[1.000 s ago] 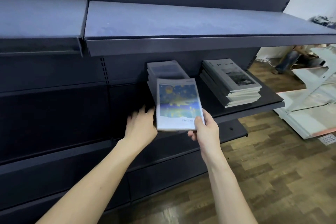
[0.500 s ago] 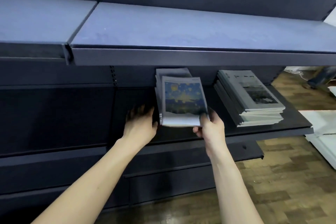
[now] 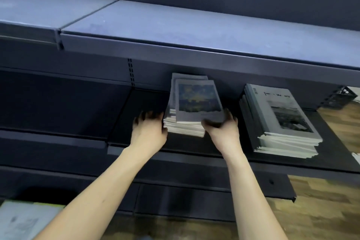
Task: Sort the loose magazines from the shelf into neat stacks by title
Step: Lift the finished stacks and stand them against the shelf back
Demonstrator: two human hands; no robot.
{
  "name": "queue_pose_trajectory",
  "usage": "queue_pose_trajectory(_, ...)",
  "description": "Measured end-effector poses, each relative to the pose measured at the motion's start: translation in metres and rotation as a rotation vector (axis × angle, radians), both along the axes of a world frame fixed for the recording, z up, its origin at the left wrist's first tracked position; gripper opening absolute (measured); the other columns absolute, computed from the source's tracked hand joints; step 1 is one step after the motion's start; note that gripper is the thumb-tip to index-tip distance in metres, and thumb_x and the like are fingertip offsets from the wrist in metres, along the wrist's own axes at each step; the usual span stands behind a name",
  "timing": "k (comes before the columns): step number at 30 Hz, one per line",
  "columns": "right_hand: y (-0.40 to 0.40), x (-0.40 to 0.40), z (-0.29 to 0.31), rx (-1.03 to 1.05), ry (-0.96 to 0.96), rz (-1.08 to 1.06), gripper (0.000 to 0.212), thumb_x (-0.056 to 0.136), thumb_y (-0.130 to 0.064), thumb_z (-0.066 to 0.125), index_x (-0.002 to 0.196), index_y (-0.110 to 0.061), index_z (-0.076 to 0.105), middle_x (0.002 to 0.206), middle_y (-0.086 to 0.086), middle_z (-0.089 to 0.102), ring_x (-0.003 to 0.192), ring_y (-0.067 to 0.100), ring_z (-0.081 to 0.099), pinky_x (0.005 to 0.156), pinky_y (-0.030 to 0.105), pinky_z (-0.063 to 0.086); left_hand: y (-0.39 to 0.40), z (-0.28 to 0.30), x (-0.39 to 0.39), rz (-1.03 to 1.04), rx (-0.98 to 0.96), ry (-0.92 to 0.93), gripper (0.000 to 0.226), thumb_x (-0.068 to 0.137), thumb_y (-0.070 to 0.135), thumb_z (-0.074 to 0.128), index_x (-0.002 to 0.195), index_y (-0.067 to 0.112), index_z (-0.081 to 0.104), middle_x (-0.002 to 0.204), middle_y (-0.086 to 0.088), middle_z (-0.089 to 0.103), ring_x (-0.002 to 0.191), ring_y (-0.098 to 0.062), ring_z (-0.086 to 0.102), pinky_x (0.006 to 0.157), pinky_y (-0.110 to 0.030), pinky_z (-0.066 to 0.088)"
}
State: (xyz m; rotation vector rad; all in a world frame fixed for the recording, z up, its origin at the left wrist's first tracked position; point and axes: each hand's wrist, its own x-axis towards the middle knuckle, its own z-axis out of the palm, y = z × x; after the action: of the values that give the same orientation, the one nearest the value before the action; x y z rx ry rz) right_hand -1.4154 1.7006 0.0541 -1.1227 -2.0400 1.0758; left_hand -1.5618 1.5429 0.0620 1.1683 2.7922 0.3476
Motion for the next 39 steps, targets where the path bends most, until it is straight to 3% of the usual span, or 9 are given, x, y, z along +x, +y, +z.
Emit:
queue_pose_trajectory(4, 0.005, -0.004, -0.005, 0.207, -0.009, -0.005, 0.066, 0.080, -0.039, 0.079, 0.135, -0.010, 0.055, 0.124, 0.010, 0.060, 0.118, 0.017, 0.038, 0.075, 0.008, 0.026, 0.008, -0.001, 0.004, 0.011, 0.010, 0.014, 0.057, 0.096, 0.035, 0.046, 0.151, 0.028, 0.030, 0.151, -0.009, 0.035, 0.141, -0.035, 0.027, 0.114, -0.049, 0.028)
queue_pose_trajectory(8, 0.013, -0.015, -0.010, 0.234, -0.023, -0.026, 0.070, 0.078, -0.052, 0.075, 0.133, -0.014, 0.057, 0.125, 0.008, 0.060, 0.121, 0.025, 0.042, 0.093, 0.033, 0.042, 0.019, 0.005, 0.000, 0.013, 0.044, 0.041, 0.059, 0.096, 0.036, 0.047, 0.151, 0.028, 0.027, 0.153, -0.009, 0.032, 0.143, -0.035, 0.024, 0.116, -0.050, 0.026)
queue_pose_trajectory(10, 0.017, -0.020, -0.010, 0.211, -0.033, -0.008, 0.073, 0.077, -0.057, 0.074, 0.136, -0.016, 0.055, 0.130, 0.007, 0.056, 0.124, 0.025, 0.041, 0.097, 0.035, 0.043, 0.024, 0.006, -0.001, 0.006, 0.065, 0.061, 0.060, 0.097, 0.036, 0.048, 0.152, 0.027, 0.026, 0.152, -0.009, 0.033, 0.142, -0.034, 0.026, 0.115, -0.049, 0.026)
queue_pose_trajectory(14, 0.019, -0.025, -0.013, 0.149, 0.013, 0.035, 0.082, 0.079, -0.057, 0.073, 0.144, -0.016, 0.044, 0.136, 0.006, 0.049, 0.128, 0.021, 0.042, 0.097, 0.027, 0.040, 0.032, 0.004, 0.000, -0.021, 0.113, 0.077, 0.064, 0.095, 0.034, 0.051, 0.152, 0.024, 0.024, 0.148, -0.011, 0.038, 0.138, -0.034, 0.032, 0.113, -0.049, 0.030)
queue_pose_trajectory(18, 0.010, -0.025, -0.020, 0.092, 0.093, 0.045, 0.097, 0.084, -0.057, 0.068, 0.156, -0.017, 0.019, 0.153, 0.007, 0.033, 0.141, 0.024, 0.036, 0.109, 0.034, 0.040, 0.033, -0.002, 0.004, -0.022, 0.156, 0.067, 0.069, 0.096, 0.034, 0.052, 0.155, 0.021, 0.018, 0.155, -0.012, 0.031, 0.143, -0.034, 0.028, 0.115, -0.048, 0.028)
queue_pose_trajectory(24, 0.001, -0.028, -0.031, 0.021, 0.286, 0.057, 0.097, 0.089, -0.053, 0.064, 0.159, -0.026, 0.004, 0.162, -0.001, 0.018, 0.142, 0.003, 0.026, 0.113, 0.027, 0.035, 0.027, -0.013, 0.017, -0.003, 0.241, 0.057, 0.074, 0.098, 0.037, 0.050, 0.157, 0.024, 0.007, 0.162, -0.009, 0.014, 0.148, -0.030, 0.018, 0.116, -0.043, 0.029)
queue_pose_trajectory(28, 0.001, -0.032, -0.049, -0.077, 0.356, 0.140, 0.120, 0.081, -0.043, 0.079, 0.153, -0.043, -0.016, 0.158, -0.018, 0.011, 0.134, -0.020, 0.023, 0.106, 0.009, 0.031, 0.023, -0.023, 0.023, -0.028, 0.338, 0.060, 0.077, 0.096, 0.037, 0.053, 0.156, 0.030, 0.005, 0.164, -0.008, 0.002, 0.148, -0.031, 0.017, 0.107, -0.047, 0.042)
queue_pose_trajectory(32, 0.000, -0.037, -0.082, -0.065, 0.260, 0.153, 0.138, 0.069, -0.033, 0.090, 0.150, -0.046, -0.021, 0.161, -0.011, 0.016, 0.141, -0.003, 0.028, 0.108, 0.020, 0.034, 0.017, -0.047, 0.021, -0.080, 0.423, 0.067, 0.081, 0.093, 0.035, 0.058, 0.156, 0.029, 0.006, 0.163, -0.009, -0.003, 0.146, -0.035, 0.019, 0.097, -0.053, 0.049)
queue_pose_trajectory(39, 0.007, -0.039, -0.107, 0.022, 0.242, 0.072, 0.136, 0.071, -0.030, 0.088, 0.153, -0.039, -0.020, 0.162, -0.013, 0.019, 0.137, -0.010, 0.028, 0.098, -0.005, 0.027, 0.033, -0.081, 0.009, -0.197, 0.579, 0.175, 0.095, 0.089, 0.038, 0.063, 0.156, 0.021, -0.002, 0.162, -0.019, -0.008, 0.150, -0.036, 0.004, 0.110, -0.060, 0.033)
